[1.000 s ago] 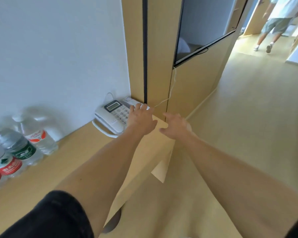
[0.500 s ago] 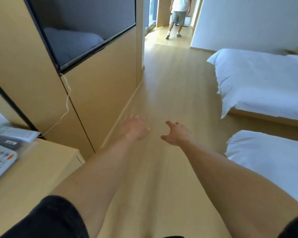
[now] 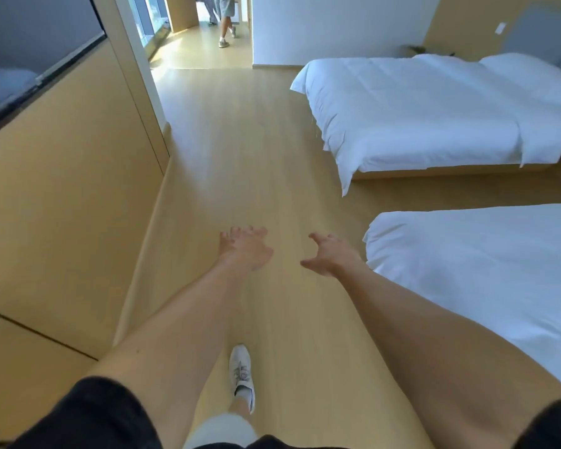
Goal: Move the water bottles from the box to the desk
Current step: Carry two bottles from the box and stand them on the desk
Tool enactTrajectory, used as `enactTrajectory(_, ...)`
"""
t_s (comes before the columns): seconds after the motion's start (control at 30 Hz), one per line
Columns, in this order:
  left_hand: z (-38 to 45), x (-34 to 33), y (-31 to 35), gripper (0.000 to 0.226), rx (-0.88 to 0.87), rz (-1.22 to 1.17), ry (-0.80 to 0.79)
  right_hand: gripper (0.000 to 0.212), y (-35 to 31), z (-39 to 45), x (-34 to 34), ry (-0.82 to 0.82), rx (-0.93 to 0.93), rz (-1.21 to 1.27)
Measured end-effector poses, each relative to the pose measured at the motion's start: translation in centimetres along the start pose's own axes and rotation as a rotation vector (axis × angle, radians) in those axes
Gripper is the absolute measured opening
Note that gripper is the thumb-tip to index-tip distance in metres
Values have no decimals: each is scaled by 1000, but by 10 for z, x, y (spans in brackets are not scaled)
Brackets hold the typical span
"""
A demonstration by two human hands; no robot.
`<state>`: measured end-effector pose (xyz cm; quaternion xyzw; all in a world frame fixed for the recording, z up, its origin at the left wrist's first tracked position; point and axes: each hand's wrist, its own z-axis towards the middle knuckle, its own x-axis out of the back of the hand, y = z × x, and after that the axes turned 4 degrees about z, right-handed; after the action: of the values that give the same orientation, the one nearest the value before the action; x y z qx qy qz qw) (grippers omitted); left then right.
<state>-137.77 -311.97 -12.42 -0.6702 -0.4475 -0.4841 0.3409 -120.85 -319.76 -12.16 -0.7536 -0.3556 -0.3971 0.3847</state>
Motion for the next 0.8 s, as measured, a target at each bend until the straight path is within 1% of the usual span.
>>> enactTrajectory(0.1,54,11,-8,54,-20,-8,-22,70,-11,48,14,14,-34,14)
enactTrajectory(0.3,176,49,-48,57,-22,-8,-60,71,-65,153,53,-2,-44,-4)
enactTrajectory(0.4,239,69,-67,56,-24,4,-53,70,-87,206,75,26,-55,27)
enactTrajectory(0.6,324,100,-79,55,-49,28,-62,71,-109,295,109,31,-75,53)
enactTrajectory(0.8,430,132,-84,53,-39,25,-44,72,-123,409,136,7,-32,31)
